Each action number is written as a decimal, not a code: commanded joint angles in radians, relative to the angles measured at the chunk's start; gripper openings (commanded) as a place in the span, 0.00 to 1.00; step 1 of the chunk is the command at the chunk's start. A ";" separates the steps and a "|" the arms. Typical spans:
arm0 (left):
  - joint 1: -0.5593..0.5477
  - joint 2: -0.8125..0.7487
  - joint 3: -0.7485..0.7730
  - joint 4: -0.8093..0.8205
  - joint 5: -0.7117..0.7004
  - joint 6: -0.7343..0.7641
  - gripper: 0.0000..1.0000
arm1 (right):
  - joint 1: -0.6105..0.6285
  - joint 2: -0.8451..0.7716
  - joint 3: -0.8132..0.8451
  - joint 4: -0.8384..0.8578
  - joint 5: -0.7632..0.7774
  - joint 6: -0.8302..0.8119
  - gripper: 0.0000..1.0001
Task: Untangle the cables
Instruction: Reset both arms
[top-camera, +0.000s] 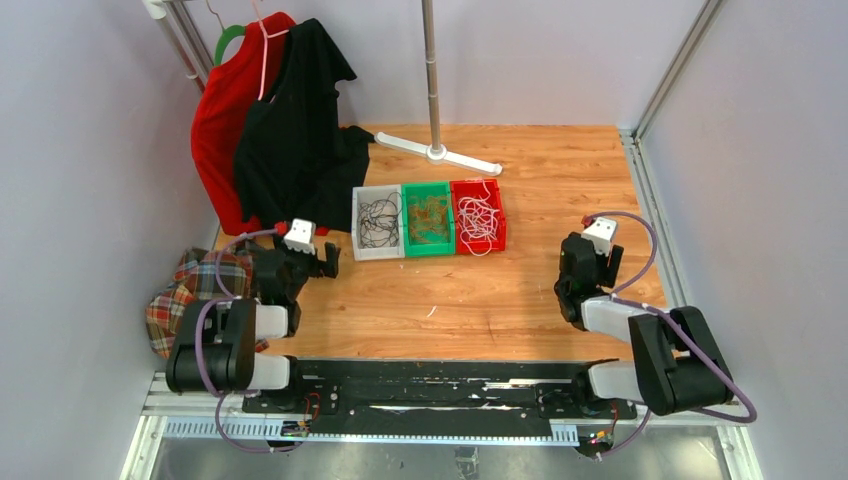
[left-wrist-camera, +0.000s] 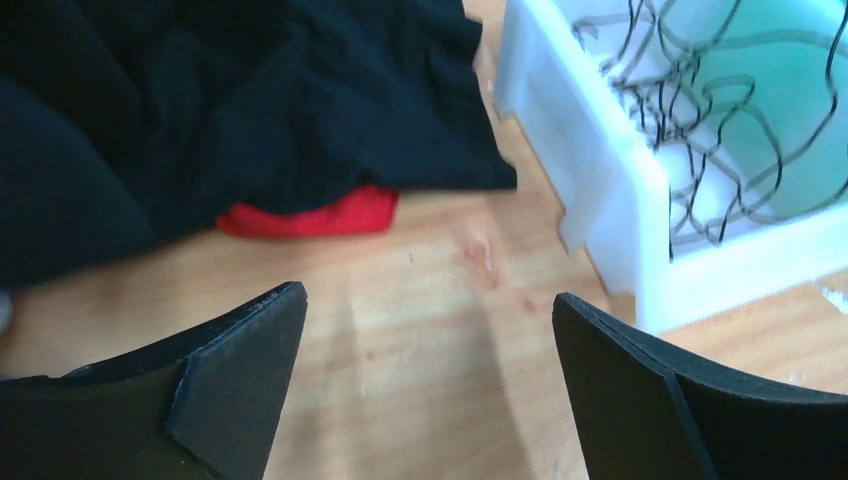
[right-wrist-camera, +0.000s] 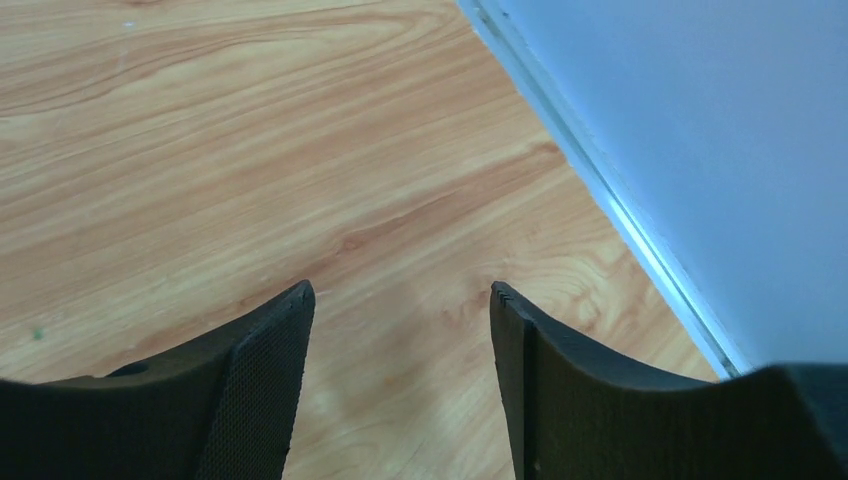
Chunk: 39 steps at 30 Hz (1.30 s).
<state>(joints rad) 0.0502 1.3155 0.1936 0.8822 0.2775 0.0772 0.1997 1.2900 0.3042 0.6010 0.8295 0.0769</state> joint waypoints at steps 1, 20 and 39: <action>0.002 0.084 -0.132 0.503 -0.055 -0.045 0.98 | -0.030 0.050 -0.048 0.320 -0.175 -0.123 0.60; -0.036 0.053 -0.011 0.218 -0.136 -0.027 0.98 | -0.112 0.115 -0.088 0.438 -0.481 -0.154 0.72; -0.036 0.053 -0.011 0.218 -0.137 -0.027 0.98 | -0.112 0.121 -0.085 0.438 -0.482 -0.153 0.73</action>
<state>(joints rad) 0.0181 1.3727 0.1829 1.0748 0.1528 0.0380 0.1036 1.4090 0.2138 0.9985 0.3550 -0.0696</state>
